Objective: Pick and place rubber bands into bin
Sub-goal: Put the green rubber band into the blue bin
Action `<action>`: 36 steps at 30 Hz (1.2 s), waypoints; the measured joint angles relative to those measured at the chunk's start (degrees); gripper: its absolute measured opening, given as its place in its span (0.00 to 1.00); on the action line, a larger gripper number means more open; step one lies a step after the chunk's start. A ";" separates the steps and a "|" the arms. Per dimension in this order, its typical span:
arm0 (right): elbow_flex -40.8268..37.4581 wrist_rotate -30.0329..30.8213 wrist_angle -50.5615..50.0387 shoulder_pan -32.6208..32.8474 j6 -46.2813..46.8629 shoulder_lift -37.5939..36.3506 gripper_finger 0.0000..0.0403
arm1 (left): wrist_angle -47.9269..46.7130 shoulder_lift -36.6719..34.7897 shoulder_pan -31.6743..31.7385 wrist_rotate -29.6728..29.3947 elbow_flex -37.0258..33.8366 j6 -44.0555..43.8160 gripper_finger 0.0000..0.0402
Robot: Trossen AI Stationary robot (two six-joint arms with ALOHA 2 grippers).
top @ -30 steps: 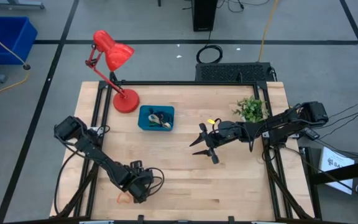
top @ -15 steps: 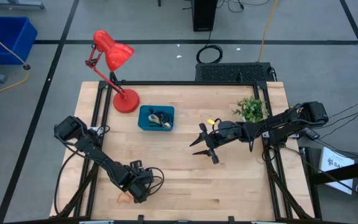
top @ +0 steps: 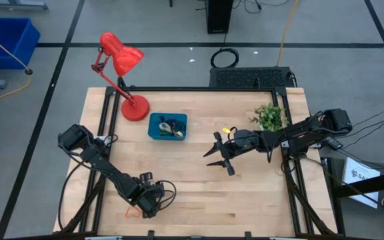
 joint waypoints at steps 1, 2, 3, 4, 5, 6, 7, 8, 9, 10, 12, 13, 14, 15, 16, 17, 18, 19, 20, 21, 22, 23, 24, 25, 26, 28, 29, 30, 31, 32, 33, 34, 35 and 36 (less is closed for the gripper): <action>0.00 -0.01 0.00 -0.01 0.01 0.00 0.43 | 0.00 0.00 0.00 -0.01 0.00 0.30 0.03; 0.00 -0.02 0.00 -0.02 0.00 0.00 0.43 | -0.02 0.00 0.02 -0.05 0.00 0.68 0.02; 0.00 0.00 0.00 -0.02 0.00 0.00 0.44 | 0.00 0.00 0.05 -0.07 0.00 1.12 0.02; 0.00 -0.01 -0.01 -0.01 0.00 0.00 0.43 | 0.00 0.00 0.10 -0.12 0.00 1.64 0.03; 0.00 0.00 0.00 -0.02 -0.02 0.00 0.43 | 0.04 0.00 0.23 -0.23 0.00 2.00 0.04; 0.00 0.00 0.00 0.00 -0.24 0.00 0.43 | 0.24 0.00 0.39 -0.33 0.00 2.23 0.04; 0.00 -0.02 -0.01 -0.01 -0.45 0.00 0.43 | 0.48 0.00 0.69 -0.30 0.00 2.62 0.04; 0.00 0.00 0.00 0.00 -0.73 0.00 0.43 | 0.66 0.00 1.10 0.04 0.07 3.13 0.03; 0.00 -0.01 -0.02 0.00 -0.94 0.00 0.43 | 0.58 0.00 1.63 0.65 0.35 3.98 0.02; 0.00 -0.02 -0.02 0.00 -1.12 0.00 0.43 | 0.21 0.06 2.15 1.34 0.79 5.07 0.02; 0.00 0.00 -0.02 -0.01 -1.29 0.00 0.43 | -0.52 0.29 3.49 1.95 2.00 7.99 0.02; 0.00 -0.02 -0.02 -0.02 -1.27 0.00 0.43 | -0.44 0.39 4.23 1.56 2.84 10.33 0.02; 0.00 0.00 -0.02 -0.01 -1.29 0.00 0.43 | -0.07 0.39 5.00 1.36 3.83 13.17 0.02; 0.00 0.00 -0.02 -0.01 -1.29 0.00 0.43 | 0.25 0.29 5.75 0.92 4.96 16.20 0.02; 0.00 0.00 -0.02 -0.01 -1.29 0.00 0.43 | 0.47 0.20 6.51 0.87 6.08 19.46 0.01; 0.00 0.00 -0.02 0.00 -1.29 0.00 0.44 | 0.42 0.20 7.25 0.88 7.22 22.65 0.01; 0.00 -0.01 -0.02 -0.02 -1.29 0.00 0.44 | 0.32 0.21 8.00 0.78 8.33 25.77 0.01; 0.00 -0.01 -0.02 -0.02 -1.29 0.00 0.43 | 0.58 0.22 8.68 0.12 9.58 28.84 0.01; 0.00 0.00 -0.02 0.00 -1.29 0.00 0.43 | 1.25 0.22 9.37 -1.34 10.88 32.12 0.02; 0.00 -0.01 -0.02 -0.02 -1.29 0.00 0.43 | 2.17 0.20 10.02 -3.54 12.17 35.41 0.01; 0.00 0.00 -0.02 -0.02 -1.29 0.00 0.43 | 3.29 0.20 10.60 -6.34 13.54 38.60 0.01; 0.00 0.00 -0.02 -0.02 -1.29 0.00 0.43 | 4.38 0.20 11.21 -9.06 14.75 41.57 0.01; 0.00 -0.02 -0.02 -0.01 -1.29 0.00 0.43 | 5.50 0.20 11.84 -11.80 15.85 44.14 0.01; 0.00 -0.01 -0.02 -0.02 -1.29 0.00 0.43 | 6.71 0.20 12.44 -14.63 16.86 46.04 0.01; 0.00 0.00 -0.02 0.00 -1.29 0.00 0.43 | 7.99 0.20 13.02 -17.88 17.92 47.46 0.01; 0.00 -0.02 -0.02 -0.02 -1.27 0.00 0.43 | 8.52 0.13 14.14 -22.67 20.04 49.57 0.01; 0.00 -0.02 -0.02 -0.02 -1.27 0.00 0.43 | 8.48 0.09 14.72 -24.24 20.95 50.26 0.01; 0.00 -0.02 -0.02 0.00 -1.02 0.00 0.43 | 8.53 -0.29 15.32 -25.34 21.50 50.73 0.01; 0.00 -0.02 -0.02 -0.01 -0.55 0.00 0.44 | 8.34 -1.14 15.84 -25.91 21.55 50.87 0.01; 0.00 -0.03 -0.02 0.00 0.03 0.00 0.44 | 7.91 -2.01 16.66 -26.15 21.55 50.72 0.01; 0.00 -0.02 -0.02 -0.02 0.48 0.00 0.43 | 8.04 -2.84 17.53 -26.30 21.57 50.21 0.01; 0.00 -0.02 -0.06 -0.01 0.99 0.00 0.43 | 7.92 -3.91 18.36 -26.36 21.56 49.35 0.01; 0.00 -0.02 -0.11 -0.02 1.51 0.00 0.43 | 7.92 -5.20 19.11 -26.36 20.96 48.77 0.01; 0.00 -0.02 -0.14 -0.01 1.73 0.00 0.43 | 7.95 -6.51 19.94 -26.29 20.15 48.55 0.01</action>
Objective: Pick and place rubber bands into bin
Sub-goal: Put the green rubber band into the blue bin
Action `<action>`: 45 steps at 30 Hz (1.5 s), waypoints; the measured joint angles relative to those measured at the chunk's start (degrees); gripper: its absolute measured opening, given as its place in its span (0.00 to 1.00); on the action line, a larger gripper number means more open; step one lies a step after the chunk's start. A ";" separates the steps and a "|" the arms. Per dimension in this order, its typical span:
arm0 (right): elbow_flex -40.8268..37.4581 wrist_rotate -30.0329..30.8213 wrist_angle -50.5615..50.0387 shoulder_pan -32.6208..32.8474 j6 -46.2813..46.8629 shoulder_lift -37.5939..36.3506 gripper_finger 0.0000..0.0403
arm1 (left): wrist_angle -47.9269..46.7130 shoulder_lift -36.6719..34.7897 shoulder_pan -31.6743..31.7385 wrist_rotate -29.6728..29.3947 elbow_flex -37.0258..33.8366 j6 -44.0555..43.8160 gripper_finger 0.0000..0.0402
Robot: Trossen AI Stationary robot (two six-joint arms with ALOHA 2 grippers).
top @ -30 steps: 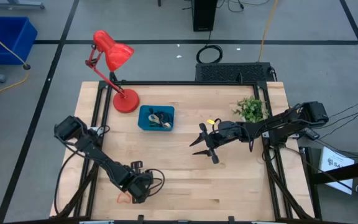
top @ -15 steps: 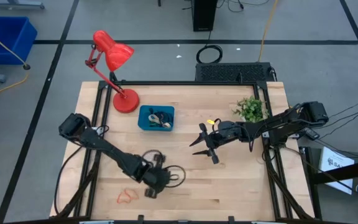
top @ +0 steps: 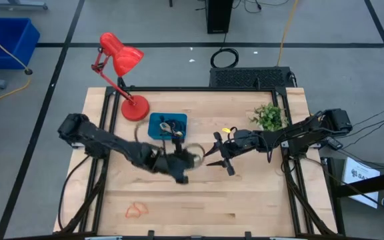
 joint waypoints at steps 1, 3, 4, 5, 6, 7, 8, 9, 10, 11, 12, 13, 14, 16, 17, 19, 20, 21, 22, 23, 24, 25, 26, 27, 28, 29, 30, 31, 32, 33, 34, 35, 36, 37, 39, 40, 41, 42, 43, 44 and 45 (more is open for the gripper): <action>0.00 0.00 -0.21 -0.02 -0.02 0.00 0.43 | 0.55 -1.27 0.80 0.18 -0.70 0.02 0.01; -0.02 0.00 -0.87 -0.01 -0.01 0.00 0.43 | 2.47 -4.36 2.10 1.27 -2.99 0.16 0.01; -0.02 0.00 -1.03 -0.01 -0.02 0.00 0.43 | 3.26 -6.07 2.64 1.55 -4.51 0.15 0.01; 0.00 0.00 -1.28 0.01 -0.02 0.00 0.43 | 4.47 -7.72 3.20 1.53 -6.13 0.18 0.01; 0.00 0.00 -1.42 0.00 -0.02 0.00 0.43 | 6.38 -9.33 3.82 1.45 -8.02 0.18 0.01; -0.02 0.00 -1.43 -0.02 -0.02 0.00 0.43 | 8.09 -11.11 4.49 1.14 -10.24 0.18 0.01; -0.02 0.00 -1.37 0.01 -0.03 0.00 0.43 | 9.76 -12.93 5.19 0.50 -12.87 0.21 0.00; -0.02 0.00 -1.30 0.00 -0.11 0.00 0.44 | 12.43 -14.54 5.98 0.16 -15.55 0.49 0.00; -0.02 0.00 -1.22 -0.02 -0.11 0.00 0.44 | 15.89 -16.13 6.88 0.12 -18.27 0.81 0.00; -0.02 0.00 -1.24 -0.02 -0.11 0.00 0.43 | 18.39 -17.92 7.78 0.08 -21.17 1.05 0.01; -0.02 0.00 -1.24 -0.01 -0.16 0.00 0.43 | 20.59 -19.61 8.70 -0.13 -24.46 1.07 0.00; -0.02 0.00 -1.18 0.00 -0.15 0.00 0.43 | 23.48 -20.88 9.69 -0.57 -27.42 1.01 0.00; -0.02 0.00 -1.17 -0.02 -0.16 0.00 0.43 | 26.46 -22.04 10.86 -0.78 -30.20 0.79 0.00; -0.02 0.00 -1.17 0.00 -0.20 0.00 0.43 | 30.61 -24.52 13.14 -1.28 -36.08 -0.11 0.00; -0.02 0.00 -1.17 -0.01 -0.20 0.00 0.43 | 33.00 -25.40 14.22 -1.58 -38.56 -0.72 0.00; -0.02 0.00 -1.10 -0.02 -0.21 0.00 0.43 | 37.71 -27.04 15.79 -1.39 -43.15 -1.68 0.00; -0.02 0.02 -0.90 -0.01 -0.31 0.00 0.43 | 38.86 -27.90 16.40 -1.35 -45.30 -2.29 0.00; 0.00 0.02 -0.88 -0.02 -0.55 0.00 0.43 | 40.49 -28.29 17.00 -1.31 -47.05 -2.89 0.00; 0.00 0.02 -0.97 -0.03 -0.84 0.00 0.43 | 42.22 -28.58 17.63 -1.32 -48.46 -3.38 0.00; 0.00 0.01 -1.07 -0.03 -1.42 0.00 0.43 | 42.91 -29.15 18.16 -1.39 -49.92 -3.87 0.01; 0.00 0.02 -1.13 -0.04 -1.96 0.00 0.43 | 43.42 -29.68 18.54 -1.50 -51.34 -4.44 0.01; 0.00 0.02 -1.13 -0.04 -2.54 0.00 0.43 | 44.16 -29.84 18.92 -1.49 -52.30 -5.24 0.01; 0.00 0.02 -1.16 -0.02 -3.01 0.00 0.43 | 44.97 -29.84 19.32 -1.36 -53.25 -6.24 0.00; 0.00 0.02 -1.20 -0.02 -3.14 0.00 0.43 | 45.27 -29.84 19.74 -1.27 -54.40 -7.04 0.00; 0.00 0.02 -1.21 -0.02 -3.19 0.00 0.43 | 45.22 -29.83 20.11 -1.34 -55.40 -7.82 0.00; 0.00 0.02 -1.25 -0.02 -3.19 0.00 0.43 | 45.31 -29.77 20.44 -1.38 -56.16 -8.57 0.01; -0.01 0.02 -1.26 -0.03 -3.21 0.00 0.43 | 45.49 -29.77 20.69 -1.45 -56.91 -9.39 0.01; -0.01 0.02 -1.23 -0.04 -3.23 0.00 0.43 | 45.64 -29.82 21.04 -1.44 -57.65 -10.28 0.01; 0.00 0.02 -1.20 -0.04 -3.28 0.00 0.43 | 45.62 -29.83 21.24 -1.31 -58.28 -11.17 0.01; 0.00 0.02 -1.20 -0.02 -3.41 0.00 0.43 | 45.63 -29.80 21.48 -1.31 -58.96 -12.02 0.00; 0.00 0.02 -1.22 -0.02 -3.43 0.00 0.43 | 45.58 -29.79 21.71 -1.34 -59.63 -12.67 0.00; 0.00 0.02 -1.22 -0.04 -3.45 0.00 0.43 | 45.40 -29.79 21.93 -1.34 -60.11 -13.33 0.01; 0.00 0.02 -1.22 -0.02 -3.45 0.00 0.43 | 45.42 -29.79 22.07 -1.31 -60.42 -13.87 0.01; 0.00 0.02 -1.21 -0.03 -3.45 0.00 0.43 | 45.55 -29.79 22.22 -1.31 -60.71 -14.46 0.01; 0.00 0.02 -1.21 -0.04 -3.45 0.00 0.43 | 45.42 -29.79 22.28 -1.30 -61.13 -14.97 0.02; 0.00 0.02 -1.20 -0.04 -3.45 0.00 0.43 | 45.36 -29.79 22.28 -1.27 -61.28 -14.94 0.02; 0.00 0.02 -1.21 -0.06 -3.46 0.00 0.43 | 45.29 -29.79 22.28 -1.27 -61.36 -14.77 0.01; 0.00 0.02 -1.21 -0.06 -3.48 0.00 0.43 | 45.17 -29.79 22.28 -1.27 -61.40 -14.71 0.01; 0.00 0.02 -1.22 -0.06 -3.47 0.00 0.43 | 44.92 -29.79 22.28 -1.21 -61.41 -14.71 0.01; 0.00 0.02 -1.20 -0.06 -3.47 0.00 0.44 | 44.64 -29.79 22.28 -0.88 -61.41 -14.73 0.01; 0.00 0.02 -1.22 -0.06 -3.45 0.00 0.43 | 44.41 -29.79 22.28 -0.45 -61.43 -14.73 0.01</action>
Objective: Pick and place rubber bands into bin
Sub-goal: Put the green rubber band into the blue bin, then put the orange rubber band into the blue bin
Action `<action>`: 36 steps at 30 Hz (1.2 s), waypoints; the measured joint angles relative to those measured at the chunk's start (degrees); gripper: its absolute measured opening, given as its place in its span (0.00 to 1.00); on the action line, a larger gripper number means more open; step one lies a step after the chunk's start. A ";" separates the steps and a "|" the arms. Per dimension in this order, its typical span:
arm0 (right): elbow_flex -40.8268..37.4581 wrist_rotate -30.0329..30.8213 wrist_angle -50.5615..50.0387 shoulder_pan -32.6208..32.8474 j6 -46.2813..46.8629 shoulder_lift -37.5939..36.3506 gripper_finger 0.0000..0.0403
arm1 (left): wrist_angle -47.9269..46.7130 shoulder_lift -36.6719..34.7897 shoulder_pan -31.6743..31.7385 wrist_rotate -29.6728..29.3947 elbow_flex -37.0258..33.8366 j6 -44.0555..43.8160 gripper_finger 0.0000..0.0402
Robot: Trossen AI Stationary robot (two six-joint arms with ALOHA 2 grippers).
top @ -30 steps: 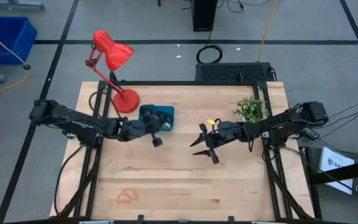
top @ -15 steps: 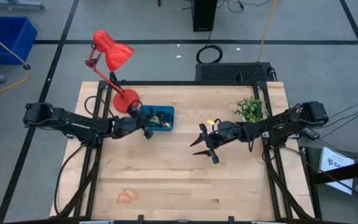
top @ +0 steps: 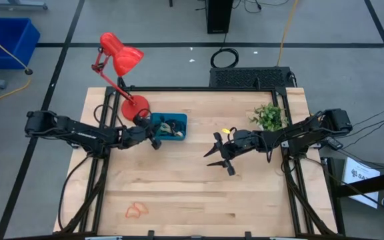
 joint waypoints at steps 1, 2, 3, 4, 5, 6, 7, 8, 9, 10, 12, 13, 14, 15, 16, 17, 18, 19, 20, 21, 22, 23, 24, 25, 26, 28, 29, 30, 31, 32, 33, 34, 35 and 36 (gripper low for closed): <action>0.00 0.00 0.00 0.00 0.00 0.00 0.43 | -0.17 0.00 0.00 0.58 0.00 0.02 0.02; 0.00 0.00 0.02 0.00 0.00 0.00 0.43 | -0.39 0.00 0.00 0.77 0.00 0.02 0.03; 0.00 0.00 0.00 0.00 0.00 0.00 0.43 | -0.57 0.00 0.00 0.81 0.00 0.02 0.04; 0.00 0.00 0.02 0.00 -0.02 0.00 0.43 | -0.69 0.00 0.00 0.83 0.00 -0.02 0.06; 0.00 0.00 0.01 0.00 -0.01 0.00 0.43 | -0.69 0.00 0.00 0.84 0.00 -0.02 0.08; 0.00 0.00 0.02 0.00 0.00 0.00 0.43 | -0.69 0.00 0.00 0.86 -0.01 0.01 0.09; 0.00 0.00 0.02 0.00 0.00 0.00 0.43 | -0.69 0.00 0.00 0.86 0.00 0.19 0.11; 0.00 0.00 0.02 0.00 0.00 0.00 0.43 | -0.69 0.00 0.00 0.84 0.00 0.40 0.12; 0.00 0.00 0.02 0.00 -0.01 0.00 0.43 | -0.69 0.00 0.00 0.86 0.00 0.53 0.13; 0.00 0.00 0.02 0.00 0.00 0.00 0.43 | -0.69 0.00 0.00 0.86 -0.02 0.61 0.14; 0.00 0.00 0.02 0.00 -0.01 0.00 0.43 | -0.67 0.00 0.00 0.80 -0.01 0.63 0.16; 0.00 0.00 0.02 0.00 -0.02 0.00 0.43 | -0.67 0.00 0.00 0.79 0.00 0.63 0.17; 0.00 0.00 0.02 0.00 0.00 0.00 0.44 | -0.67 0.00 0.00 0.77 -0.01 0.62 0.17; 0.00 0.00 0.02 0.00 -0.01 0.00 0.44 | -0.66 0.00 0.00 0.77 0.00 0.62 0.18; 0.00 0.00 0.02 0.00 -0.02 0.00 0.43 | -0.65 0.00 0.00 0.77 -0.01 0.61 0.20; 0.00 0.00 0.02 0.00 -0.02 0.00 0.43 | -0.65 0.00 0.00 0.75 -0.01 0.55 0.21; 0.00 0.00 0.02 0.00 0.00 0.00 0.43 | -0.64 0.00 0.00 0.75 -0.01 0.19 0.22; 0.00 0.00 0.02 0.00 -0.01 0.00 0.43 | -0.62 0.00 0.00 0.73 -0.02 -0.14 0.23; -0.01 0.00 0.02 0.00 -0.02 0.00 0.43 | -0.60 0.00 0.00 0.73 -0.02 -0.30 0.25; 0.00 0.00 0.02 0.00 -0.02 0.00 0.43 | -0.59 0.00 0.00 0.73 -0.02 -0.41 0.27; 0.00 0.00 0.02 0.00 -0.02 0.00 0.43 | -0.59 0.00 0.00 0.73 0.00 -0.42 0.29; 0.00 0.00 0.02 0.00 0.00 0.00 0.43 | -0.59 0.00 0.00 0.74 -0.02 -0.40 0.30; 0.00 0.00 0.02 0.00 -0.02 0.00 0.43 | -0.59 0.00 0.00 0.74 -0.01 -0.36 0.32; 0.00 0.02 0.02 0.00 -0.02 0.00 0.43 | -0.59 0.00 0.00 0.75 -0.01 -0.37 0.33; 0.00 0.00 0.02 0.00 -0.01 0.00 0.43 | -0.59 0.00 0.00 0.75 0.00 -0.40 0.35; 0.00 0.00 0.02 0.00 -0.01 0.00 0.43 | -0.36 0.00 0.00 0.76 -0.02 -0.44 0.37; 0.00 0.00 0.02 0.00 -0.01 0.00 0.43 | -0.15 0.00 0.00 0.78 -0.02 -0.46 0.37; 0.00 0.00 0.02 0.00 0.00 0.00 0.43 | 0.00 0.00 0.00 1.05 -0.02 -0.66 0.38; 0.00 0.00 0.02 0.00 -0.01 0.00 0.43 | 0.07 0.00 0.00 1.84 -0.02 -1.09 0.38; 0.00 0.00 0.02 0.00 0.00 0.00 0.43 | 0.07 0.00 0.00 3.17 -0.02 -1.84 0.38; 0.00 0.00 0.02 0.00 0.00 0.00 0.43 | 0.05 0.00 0.00 4.98 -0.02 -2.43 0.38; 0.00 0.00 0.02 0.00 0.00 0.00 0.43 | 0.05 0.00 0.04 6.76 -0.02 -2.89 0.38; 0.00 0.00 0.02 0.00 0.00 0.00 0.43 | 0.03 0.00 0.10 8.46 -0.02 -3.57 0.38; 0.00 0.00 0.02 0.00 -0.02 0.00 0.43 | 0.03 0.00 0.21 10.26 -0.02 -4.39 0.38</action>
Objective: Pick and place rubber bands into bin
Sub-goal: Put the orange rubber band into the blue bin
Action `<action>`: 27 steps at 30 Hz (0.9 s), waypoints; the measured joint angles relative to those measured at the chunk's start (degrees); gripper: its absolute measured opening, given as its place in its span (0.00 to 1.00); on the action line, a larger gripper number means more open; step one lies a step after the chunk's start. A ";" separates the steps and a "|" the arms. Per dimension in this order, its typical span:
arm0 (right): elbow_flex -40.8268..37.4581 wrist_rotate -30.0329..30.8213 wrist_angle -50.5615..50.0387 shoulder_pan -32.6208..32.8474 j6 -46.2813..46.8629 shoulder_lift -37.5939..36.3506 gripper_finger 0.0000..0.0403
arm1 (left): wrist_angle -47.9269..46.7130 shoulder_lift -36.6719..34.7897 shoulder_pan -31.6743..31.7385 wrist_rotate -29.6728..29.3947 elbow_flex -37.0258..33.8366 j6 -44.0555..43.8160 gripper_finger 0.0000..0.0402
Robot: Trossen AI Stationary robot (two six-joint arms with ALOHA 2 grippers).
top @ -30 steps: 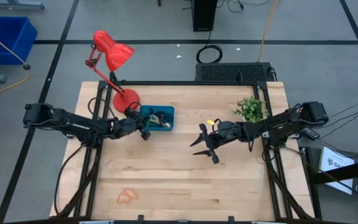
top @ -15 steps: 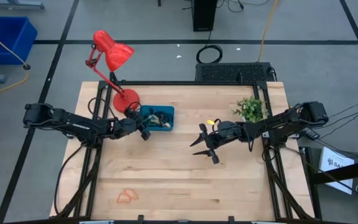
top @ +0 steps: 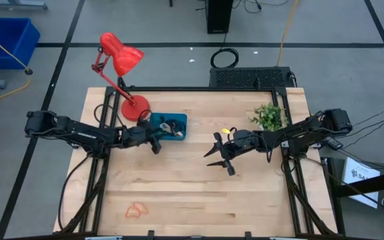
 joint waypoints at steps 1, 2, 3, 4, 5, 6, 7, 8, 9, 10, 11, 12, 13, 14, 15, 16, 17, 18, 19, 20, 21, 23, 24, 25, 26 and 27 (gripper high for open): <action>0.00 0.00 0.00 0.00 0.02 0.00 0.43 | 0.00 0.00 0.16 1.46 0.00 -0.67 0.38; 0.00 0.00 0.00 0.00 0.00 0.00 0.44 | 0.07 0.00 0.34 2.70 0.00 -1.16 0.38; 0.00 0.00 0.00 0.00 0.00 0.00 0.44 | 0.31 0.00 0.44 4.02 0.00 -1.66 0.38; 0.00 0.00 0.00 0.00 0.02 0.00 0.43 | 0.52 0.00 0.53 5.25 0.15 -1.98 0.38; 0.00 0.00 0.00 0.00 0.02 0.00 0.43 | 0.50 0.00 0.66 6.81 0.54 -2.34 0.38; 0.00 0.00 0.00 0.00 0.00 0.00 0.43 | 0.50 0.02 0.70 8.77 1.17 -2.34 0.38; 0.00 0.00 0.00 0.00 0.02 0.00 0.43 | 0.57 0.02 0.70 11.37 1.89 -1.65 0.38; 0.00 0.00 0.00 0.00 0.00 0.00 0.43 | 0.47 0.00 0.67 14.66 2.62 0.16 0.38; 0.00 0.00 0.00 0.00 0.01 0.00 0.43 | -0.06 0.02 0.38 18.07 3.43 2.89 0.38; 0.00 0.00 0.00 0.00 0.02 0.00 0.43 | -1.19 0.02 -0.20 21.11 4.38 6.44 0.38; 0.00 0.00 0.00 0.00 0.01 0.00 0.43 | -2.66 0.02 -1.06 23.45 5.39 10.44 0.38; 0.00 0.00 0.00 0.00 0.02 0.00 0.43 | -4.16 0.02 -2.15 24.72 6.46 14.26 0.38; 0.00 0.00 0.00 0.00 0.01 0.00 0.43 | -5.79 0.02 -3.37 24.98 7.62 17.38 0.38; 0.00 0.00 0.00 0.00 0.01 0.00 0.43 | -7.53 0.02 -4.64 24.92 8.74 19.99 0.38; 0.00 0.00 0.00 0.00 0.02 0.00 0.43 | -9.93 0.02 -6.02 24.76 9.96 21.71 0.38; 0.00 0.00 0.00 0.00 0.02 0.00 0.44 | -12.63 0.02 -7.34 24.53 11.25 22.68 0.38; 0.00 0.00 0.00 0.00 0.02 0.00 0.44 | -15.42 0.02 -8.65 24.44 12.45 23.29 0.38; 0.00 0.00 0.00 0.00 0.00 0.00 0.43 | -18.82 0.02 -10.29 24.05 13.84 24.06 0.38; 0.00 0.00 0.00 0.00 0.00 0.00 0.43 | -22.66 0.02 -12.03 23.54 15.16 25.08 0.38; 0.00 0.00 0.00 0.00 0.02 0.00 0.43 | -26.57 0.02 -13.93 23.05 16.42 26.35 0.38; 0.00 0.00 0.00 0.00 0.00 0.00 0.43 | -30.69 0.02 -16.02 22.49 17.56 27.41 0.38; 0.00 0.00 0.00 0.00 -0.01 0.00 0.43 | -37.58 0.02 -20.05 21.72 19.26 28.24 0.38; 0.00 0.00 0.00 0.00 -0.01 0.00 0.43 | -39.25 0.02 -22.12 21.66 19.75 27.86 0.38; 0.00 0.00 0.00 0.00 -0.02 0.00 0.43 | -39.71 0.02 -24.26 21.59 19.96 26.90 0.38; 0.00 0.00 0.00 0.00 -0.16 0.00 0.43 | -39.58 0.02 -26.38 21.54 20.00 25.91 0.38; 0.00 0.00 0.00 0.00 -0.45 0.00 0.43 | -39.57 0.02 -28.56 21.44 20.00 24.90 0.38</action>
